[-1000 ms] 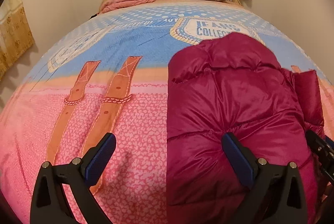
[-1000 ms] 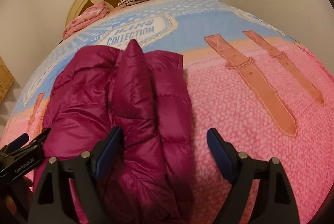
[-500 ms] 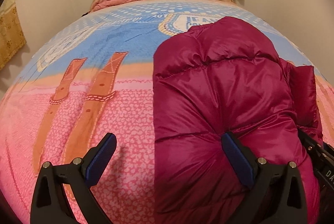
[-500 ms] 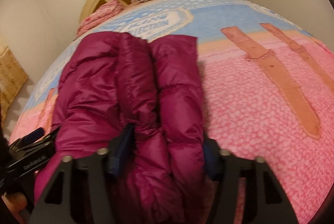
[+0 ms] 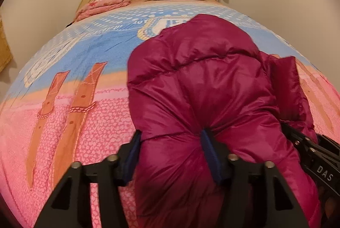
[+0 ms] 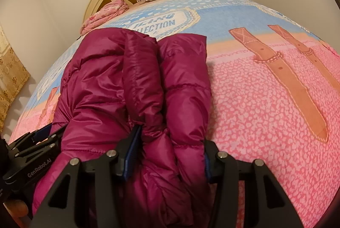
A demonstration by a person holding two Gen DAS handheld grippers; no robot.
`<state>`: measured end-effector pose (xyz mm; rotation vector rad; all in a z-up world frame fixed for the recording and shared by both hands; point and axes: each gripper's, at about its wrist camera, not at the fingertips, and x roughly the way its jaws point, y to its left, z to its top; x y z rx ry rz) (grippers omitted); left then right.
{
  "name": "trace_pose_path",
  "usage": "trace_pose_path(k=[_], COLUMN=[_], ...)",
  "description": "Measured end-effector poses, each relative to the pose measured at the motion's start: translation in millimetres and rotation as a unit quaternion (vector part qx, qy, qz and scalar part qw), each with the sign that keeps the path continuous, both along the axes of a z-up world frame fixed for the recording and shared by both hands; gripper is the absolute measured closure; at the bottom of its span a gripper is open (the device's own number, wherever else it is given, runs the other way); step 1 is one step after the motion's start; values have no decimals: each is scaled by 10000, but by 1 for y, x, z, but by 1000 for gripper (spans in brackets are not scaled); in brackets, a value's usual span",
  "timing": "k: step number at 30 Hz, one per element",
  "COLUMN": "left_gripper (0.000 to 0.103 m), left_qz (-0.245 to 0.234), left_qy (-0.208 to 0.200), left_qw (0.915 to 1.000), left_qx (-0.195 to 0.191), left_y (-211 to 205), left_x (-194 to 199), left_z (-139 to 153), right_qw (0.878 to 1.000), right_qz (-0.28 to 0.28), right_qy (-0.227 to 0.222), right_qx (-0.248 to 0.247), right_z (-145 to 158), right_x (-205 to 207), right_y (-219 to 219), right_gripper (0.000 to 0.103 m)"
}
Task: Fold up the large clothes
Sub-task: 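Hold the jacket bundle with the right tool while the left tool grips its end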
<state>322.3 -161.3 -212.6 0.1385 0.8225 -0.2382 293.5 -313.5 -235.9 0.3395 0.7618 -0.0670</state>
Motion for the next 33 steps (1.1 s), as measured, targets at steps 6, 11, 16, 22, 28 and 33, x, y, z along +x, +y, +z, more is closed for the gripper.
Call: trace_pose_path(k=[6,11,16,22,28,33], left_gripper=[66,79,85,87,88,89], left_qz=[-51,-48,-47,-91,-41,84], left_qy=[-166,-296,-295,-429,-585,-716], left_qw=[9997,9991,9993,9986,9979,9971], left_qx=[173,309,222,292,289,250], left_y=[-6,-10,-4,0,9,25], left_x=[-6,-13,-19,-31,-49,-63], left_z=[3,8,21,35,51,67], right_qw=[9999,9996,9991,9987,9983,9973], right_qz=[102,143,149,157,218,355], right_qy=[-93,-211,-391,-468,-500,-600], right_qx=[-60,-104,-121,-137,-187,-222], right_z=[2,3,8,16,23,35], right_x=[-3,-7,-16,-28,-38,-42], right_y=[6,9,11,18,26,40], right_gripper=[65,74,80,82,83,83])
